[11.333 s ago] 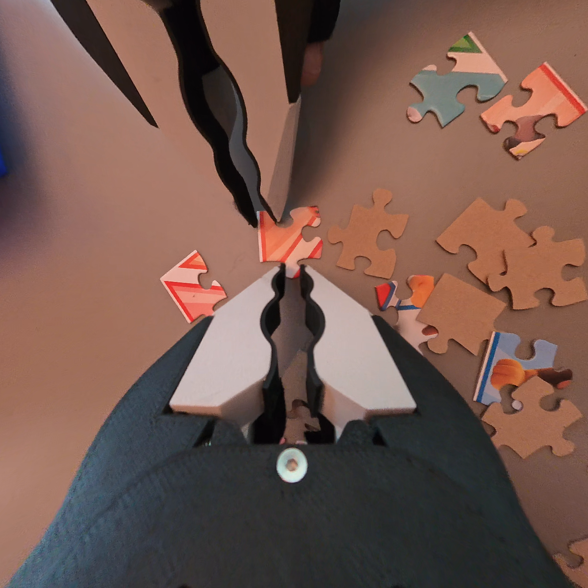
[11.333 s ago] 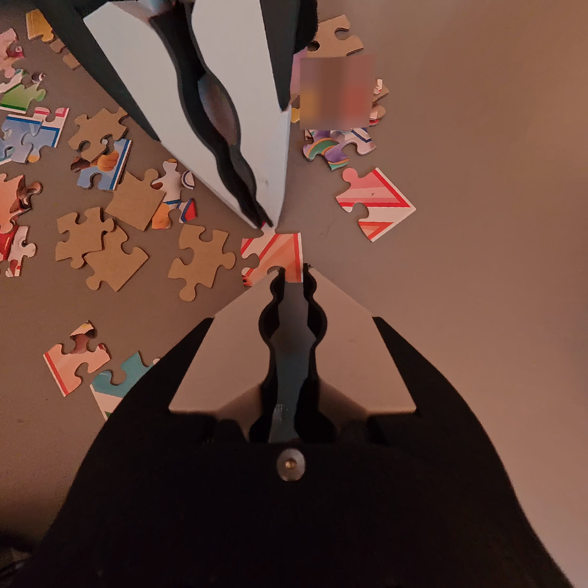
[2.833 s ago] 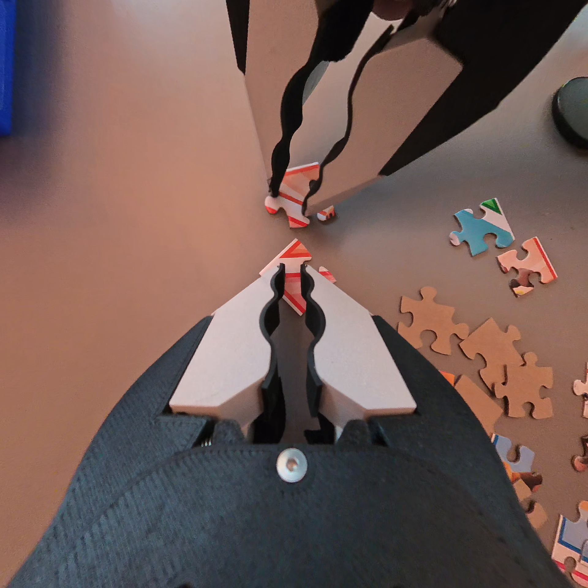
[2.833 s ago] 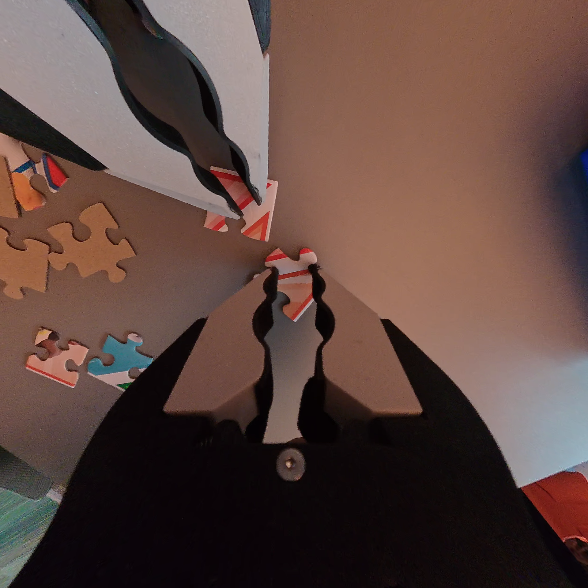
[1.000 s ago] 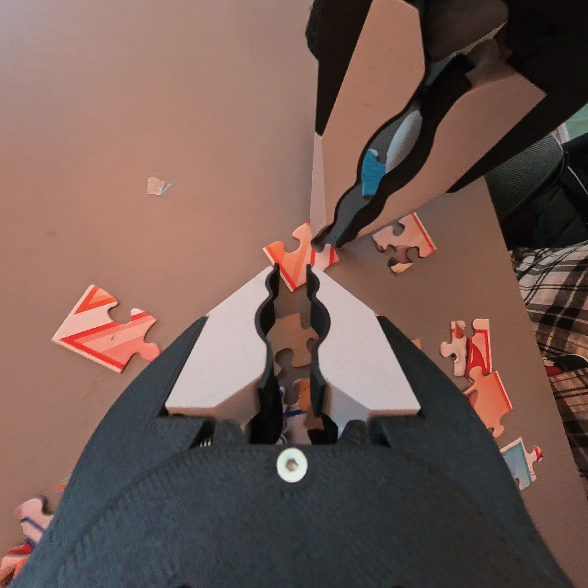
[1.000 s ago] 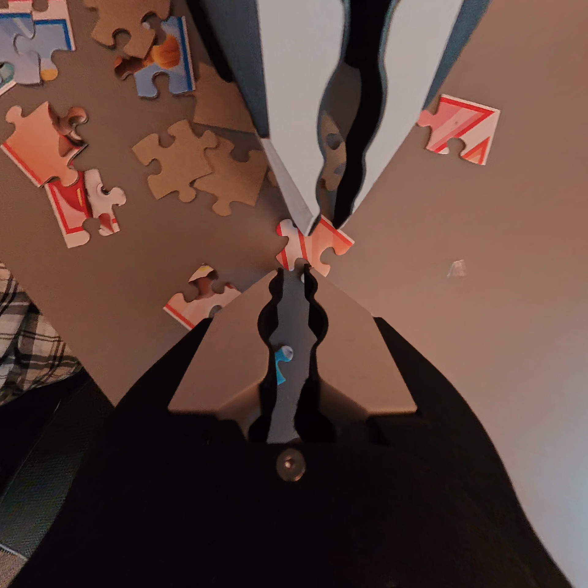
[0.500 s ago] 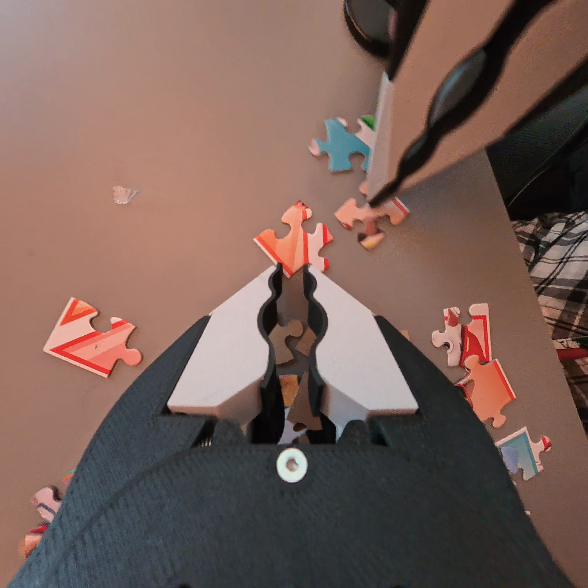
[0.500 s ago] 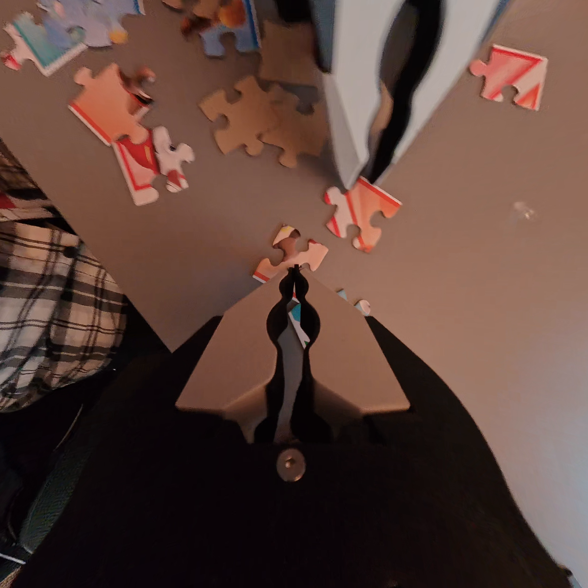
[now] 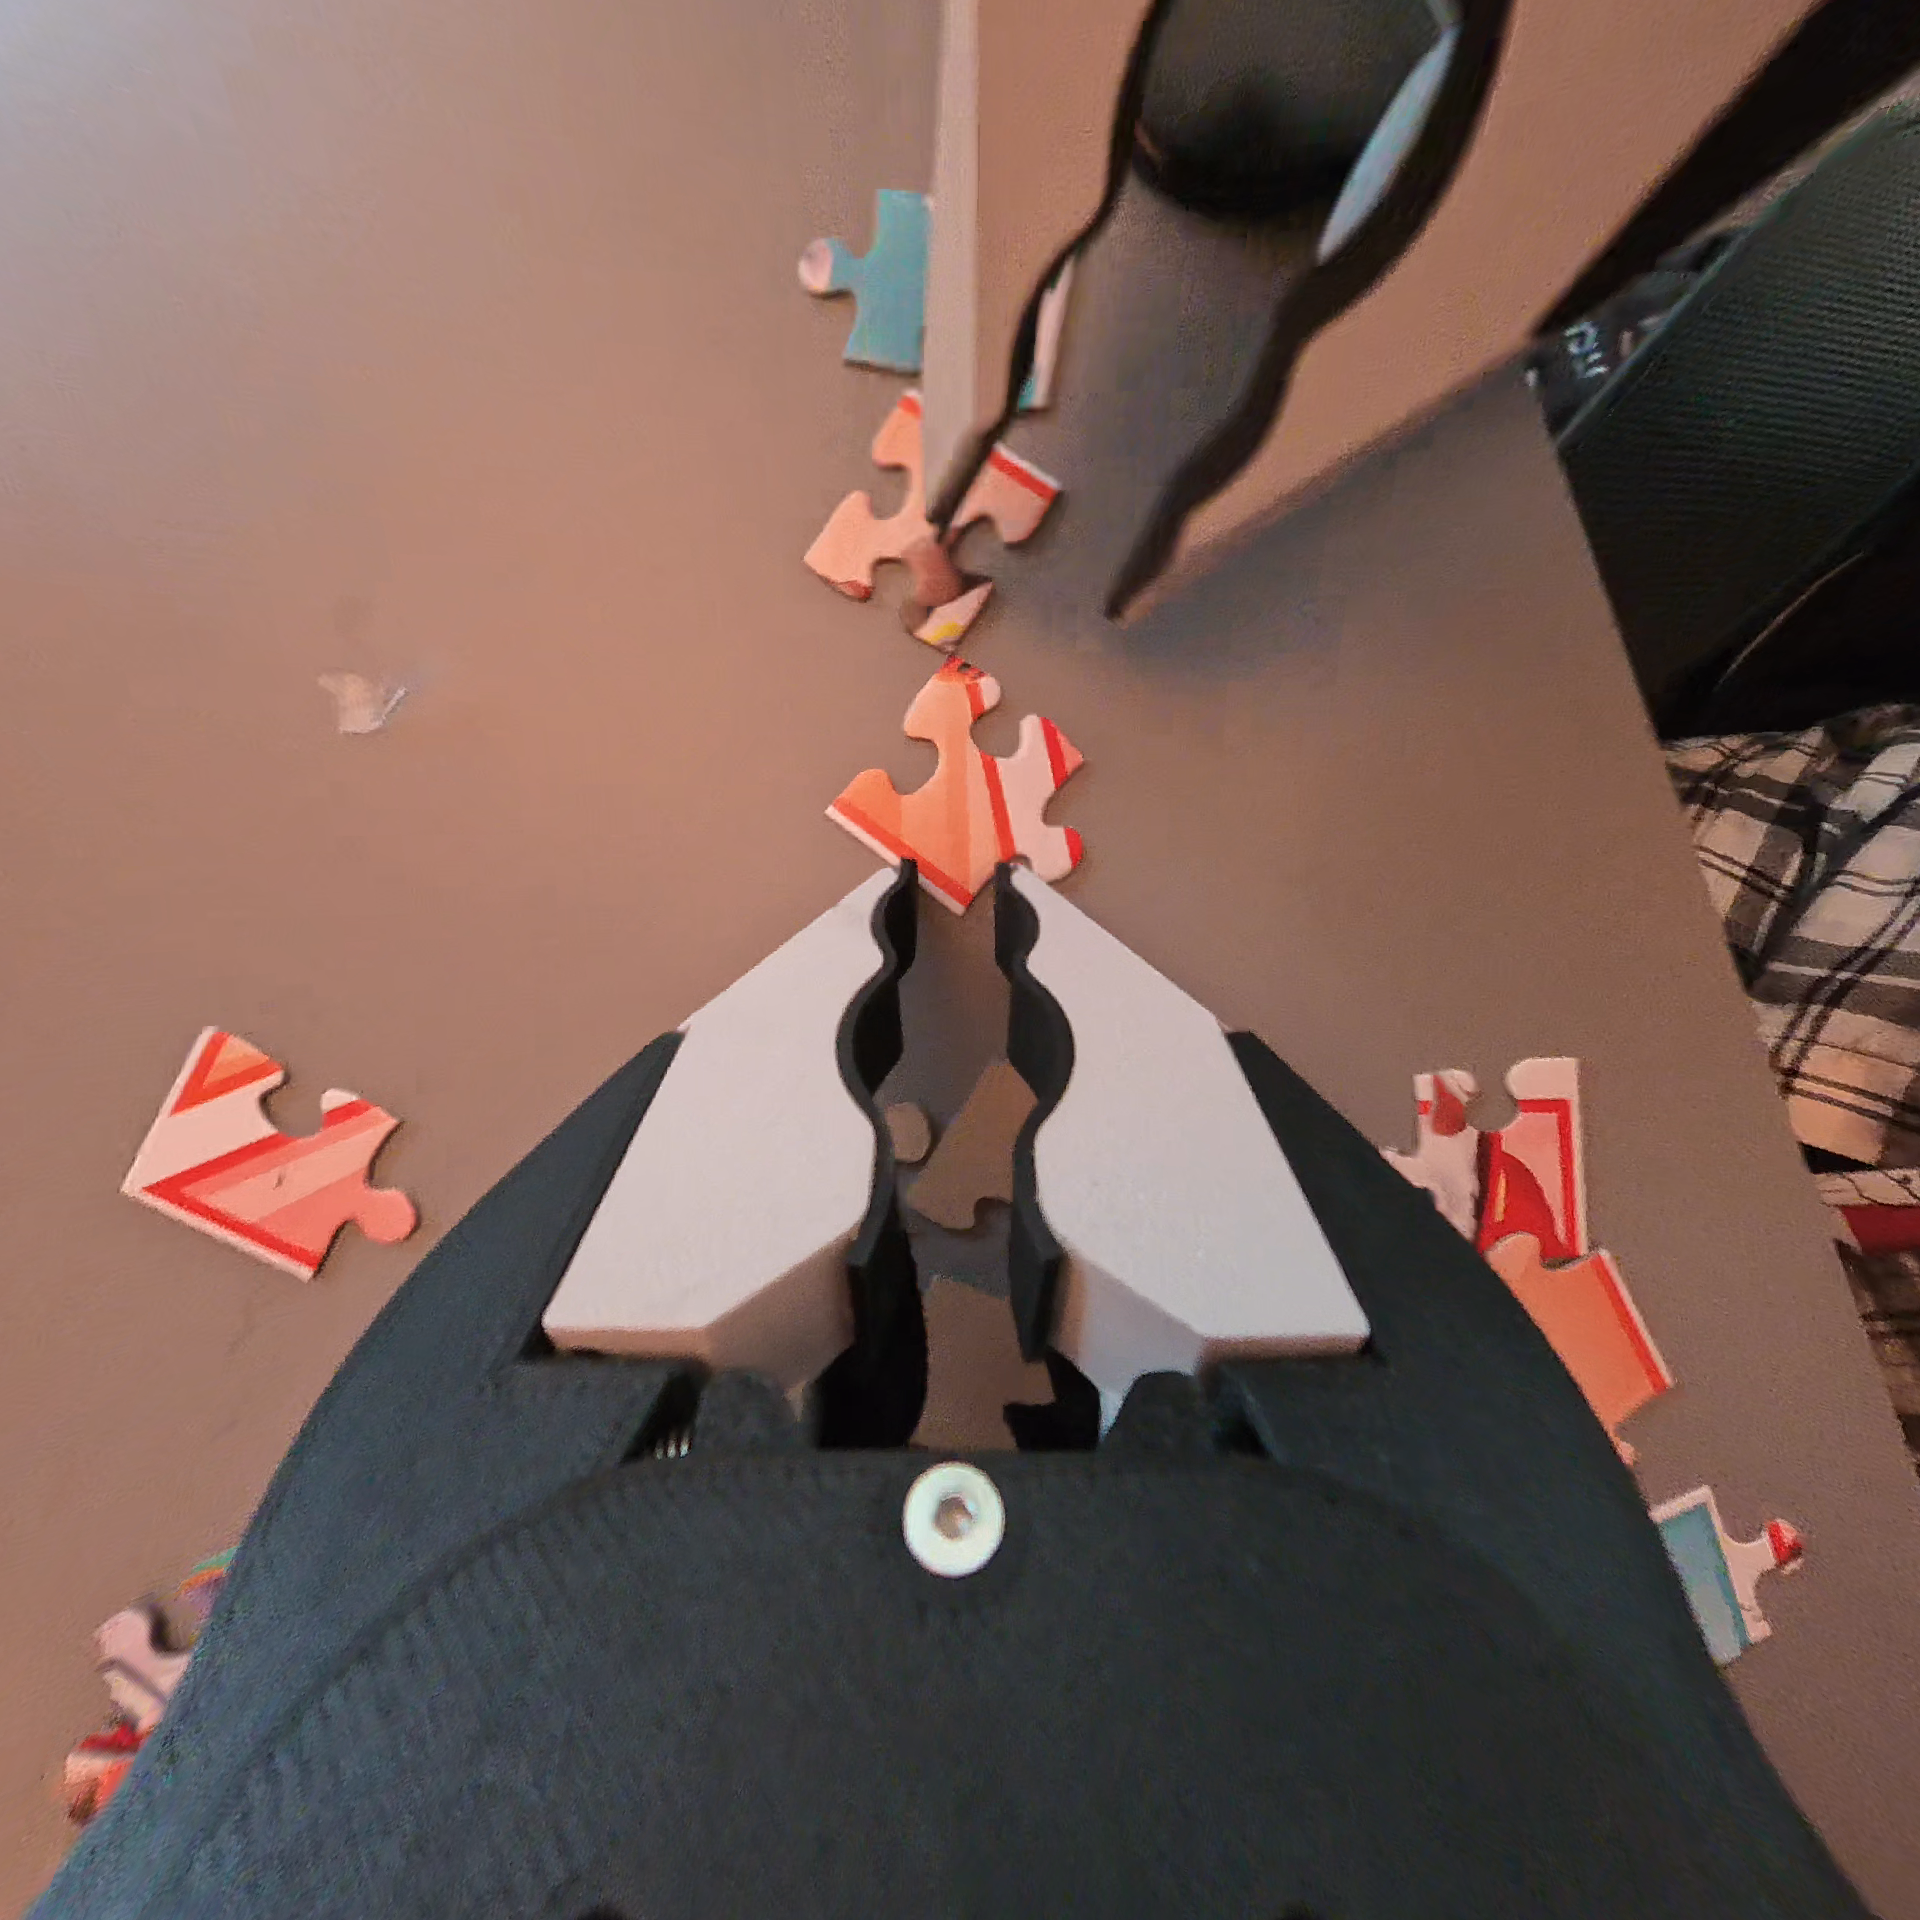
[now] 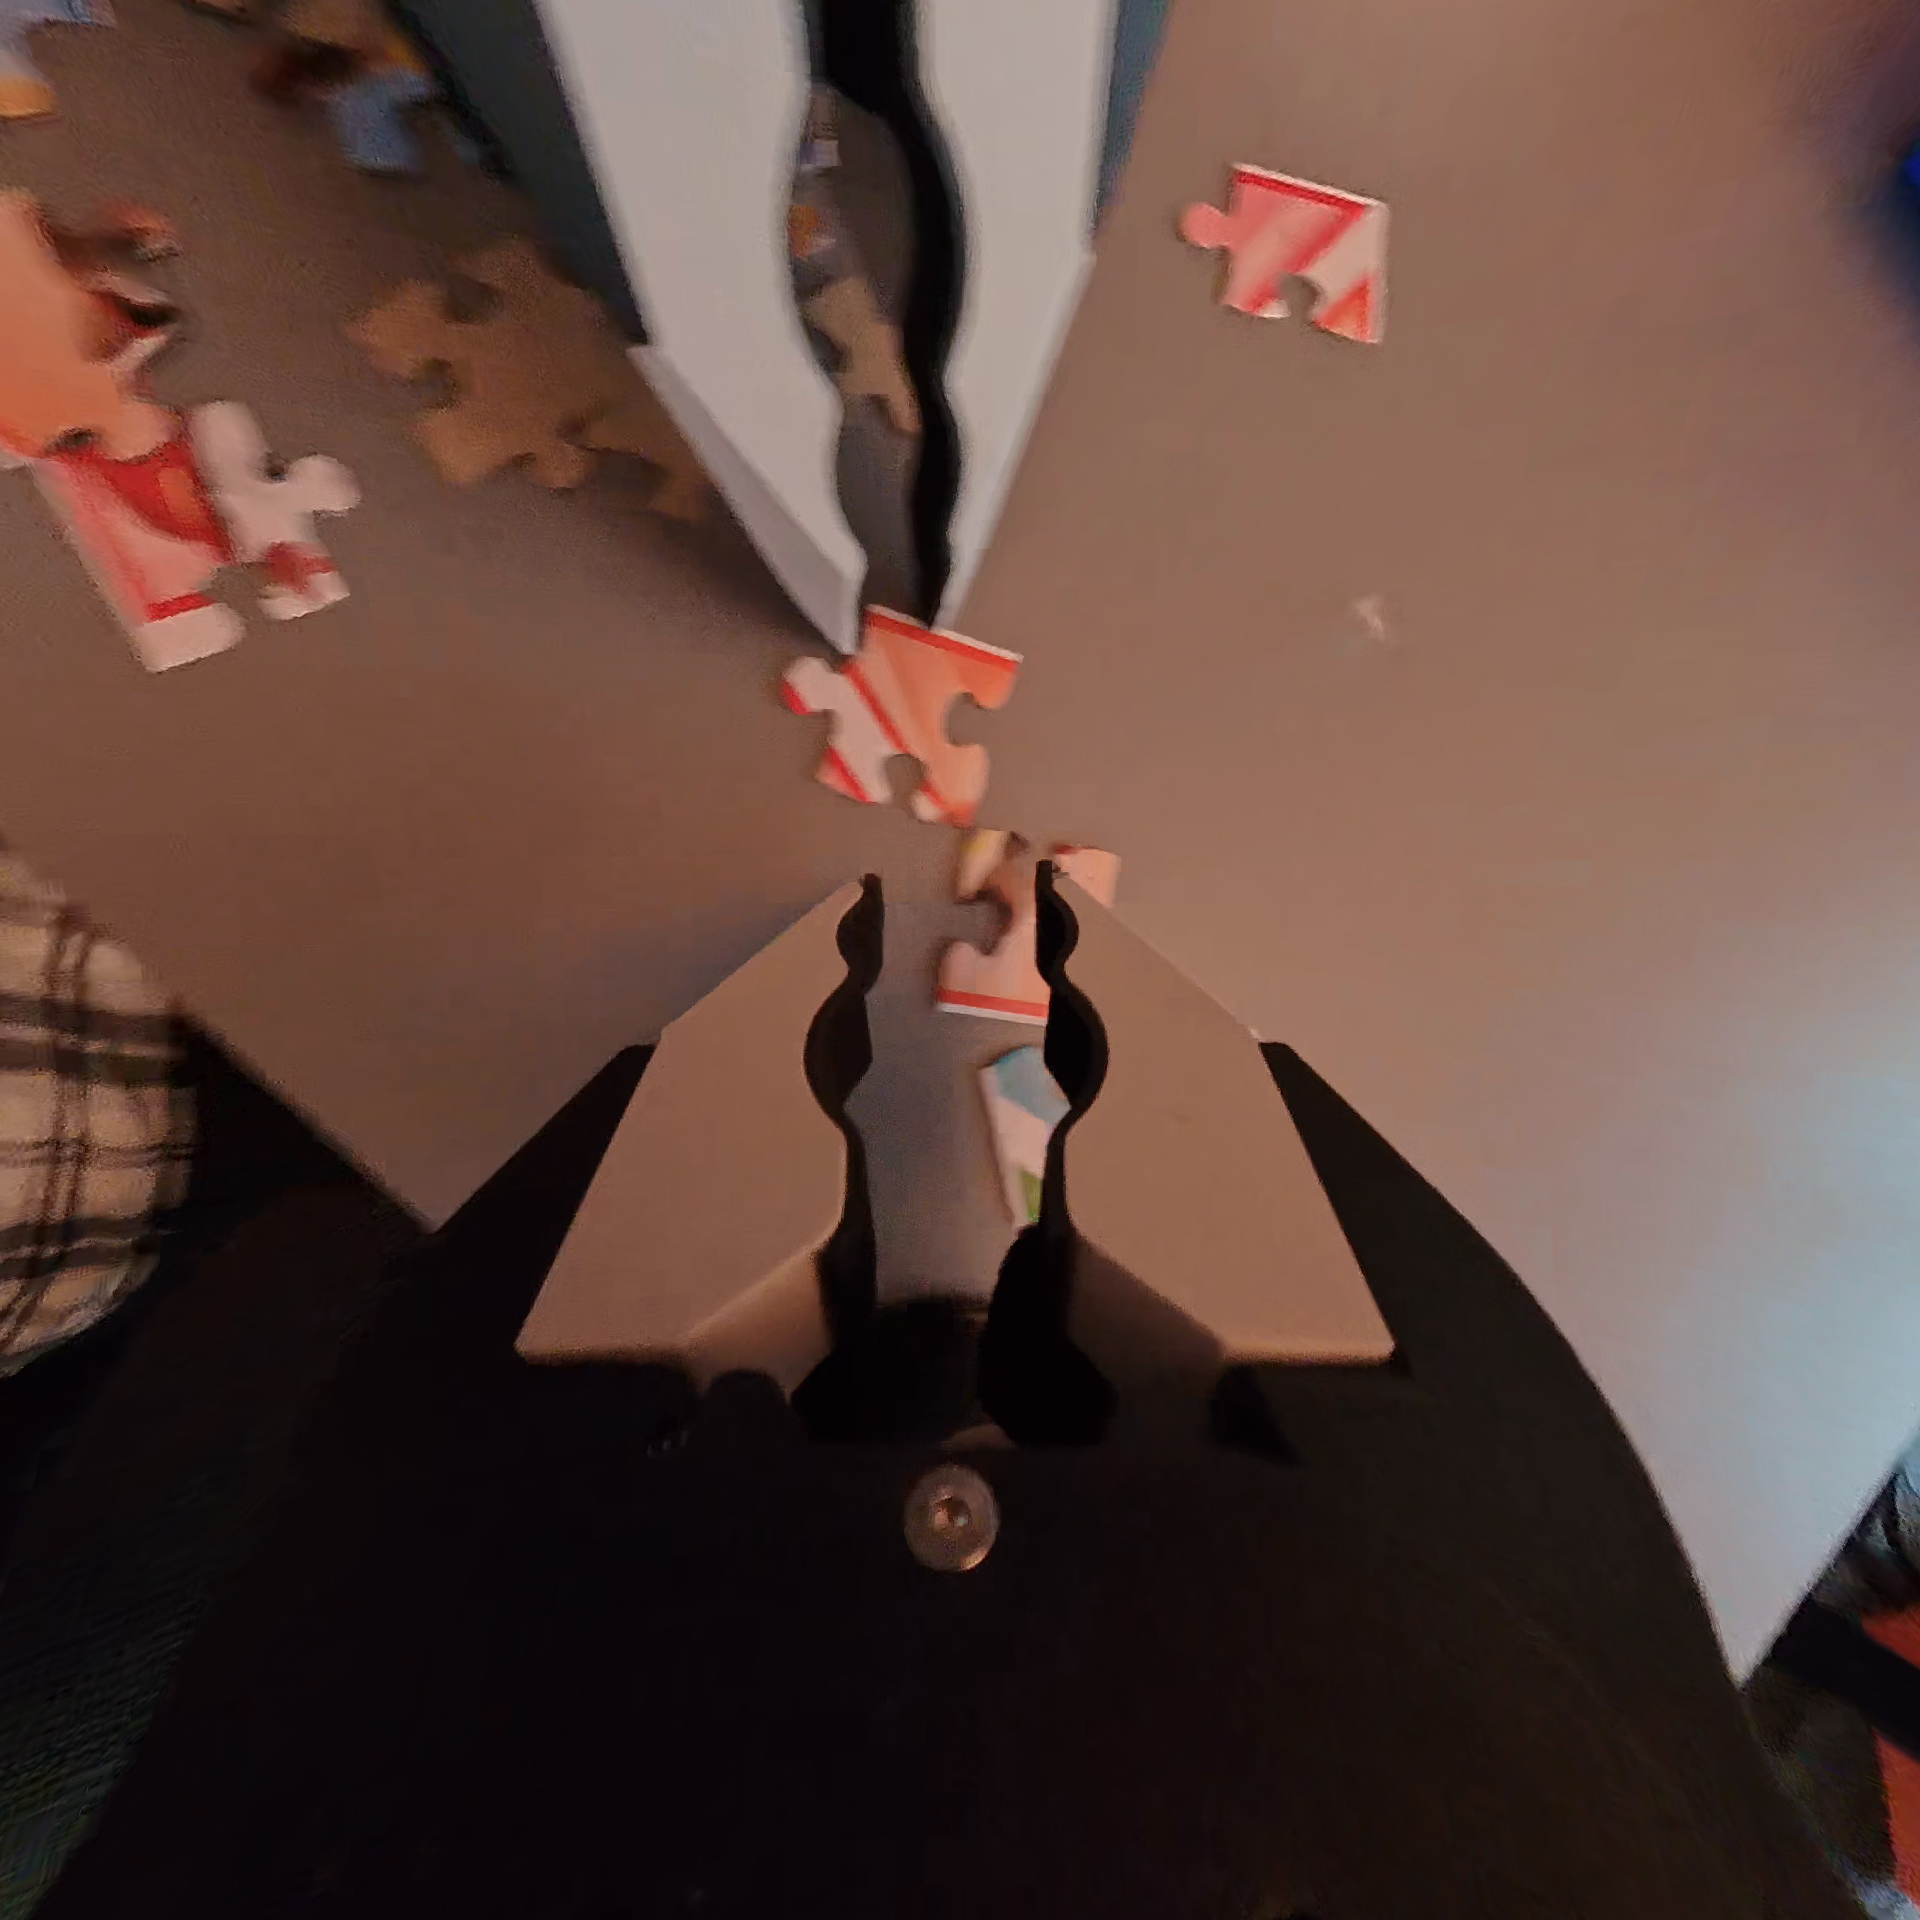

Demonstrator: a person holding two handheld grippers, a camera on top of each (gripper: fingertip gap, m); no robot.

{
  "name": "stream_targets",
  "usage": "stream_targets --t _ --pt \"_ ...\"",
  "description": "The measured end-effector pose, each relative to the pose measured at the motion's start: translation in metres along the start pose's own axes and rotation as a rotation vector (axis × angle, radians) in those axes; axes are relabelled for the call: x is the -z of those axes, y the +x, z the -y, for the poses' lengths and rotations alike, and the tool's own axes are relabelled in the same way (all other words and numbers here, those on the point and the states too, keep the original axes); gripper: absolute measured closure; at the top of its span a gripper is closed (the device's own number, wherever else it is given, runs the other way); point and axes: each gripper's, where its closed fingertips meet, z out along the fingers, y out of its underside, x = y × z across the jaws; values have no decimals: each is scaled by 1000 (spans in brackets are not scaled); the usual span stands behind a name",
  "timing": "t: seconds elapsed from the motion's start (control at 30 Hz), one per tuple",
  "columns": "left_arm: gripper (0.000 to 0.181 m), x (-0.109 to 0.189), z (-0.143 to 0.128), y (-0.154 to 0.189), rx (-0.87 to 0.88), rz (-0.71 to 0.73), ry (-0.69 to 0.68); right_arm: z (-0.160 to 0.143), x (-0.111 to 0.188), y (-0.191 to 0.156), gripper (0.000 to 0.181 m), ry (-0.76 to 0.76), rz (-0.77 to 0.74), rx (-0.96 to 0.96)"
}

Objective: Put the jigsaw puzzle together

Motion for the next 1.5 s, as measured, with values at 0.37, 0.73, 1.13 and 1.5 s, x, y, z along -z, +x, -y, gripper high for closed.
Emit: stream_targets --t 0.37,0.73,1.13,1.5 --pt "171 -6 20 20 -36 -89 39 -1 -3 -44 118 150 140 -40" --pt "173 -13 17 45 -58 -145 13 6 10 -112 128 165 266 -30" --pt "179 -18 21 89 -102 -212 37 5 14 -115 163 229 1 296" --pt "175 -6 5 90 -62 -168 38 -10 8 -132 134 173 44 413"
